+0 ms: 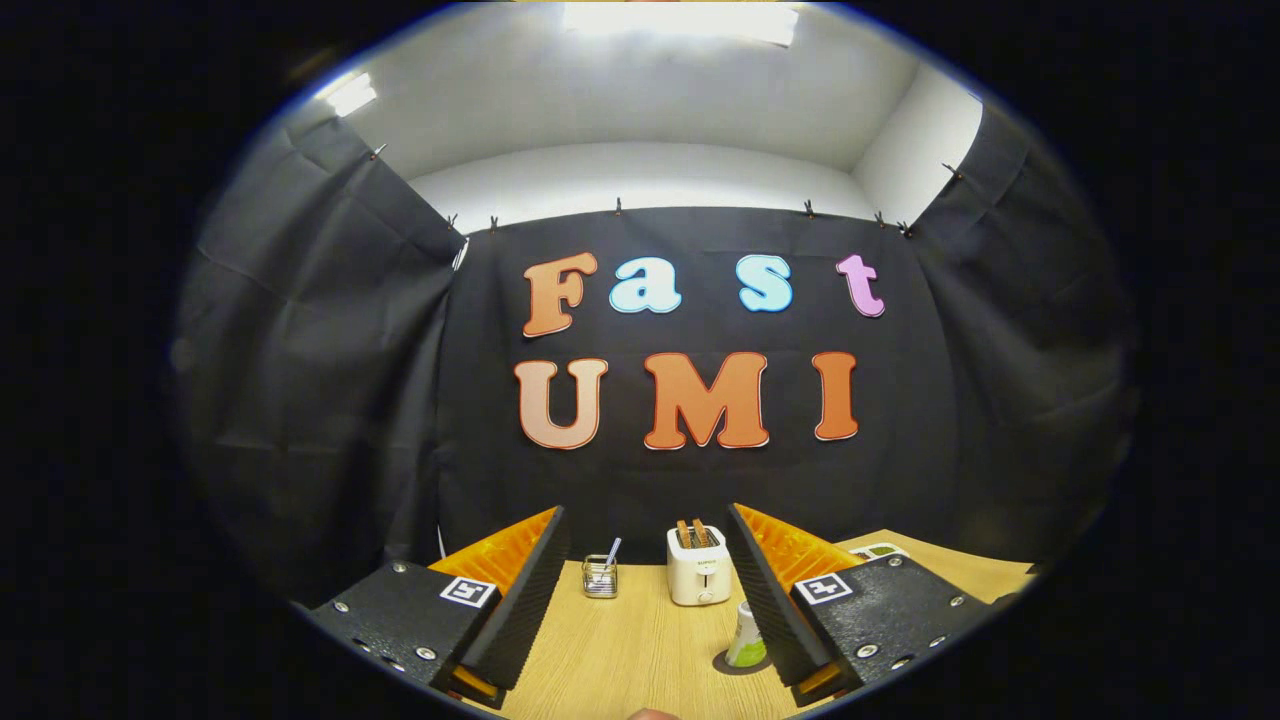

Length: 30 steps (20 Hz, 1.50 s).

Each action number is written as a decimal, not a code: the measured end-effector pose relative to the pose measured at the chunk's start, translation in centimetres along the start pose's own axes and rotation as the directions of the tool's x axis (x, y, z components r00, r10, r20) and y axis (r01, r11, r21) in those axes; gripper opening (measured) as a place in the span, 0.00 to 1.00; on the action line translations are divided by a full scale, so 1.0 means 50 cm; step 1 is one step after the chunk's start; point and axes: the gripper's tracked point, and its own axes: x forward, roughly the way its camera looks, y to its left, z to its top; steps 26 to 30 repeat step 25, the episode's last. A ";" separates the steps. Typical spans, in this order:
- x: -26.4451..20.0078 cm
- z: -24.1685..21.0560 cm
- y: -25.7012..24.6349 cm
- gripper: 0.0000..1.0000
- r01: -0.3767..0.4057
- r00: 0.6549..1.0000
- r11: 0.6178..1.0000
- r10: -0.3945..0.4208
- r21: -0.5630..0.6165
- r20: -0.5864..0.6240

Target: Take the bottle from table, then pour the juice into the cup, finally place the bottle on the coaster

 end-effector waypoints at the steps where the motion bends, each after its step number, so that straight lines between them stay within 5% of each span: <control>1: -0.002 -0.002 -0.004 0.93 0.002 1.000 1.000 -0.002 0.001 -0.002; 30: -0.012 0.010 -0.031 0.93 0.008 1.000 1.000 -0.009 0.015 0.027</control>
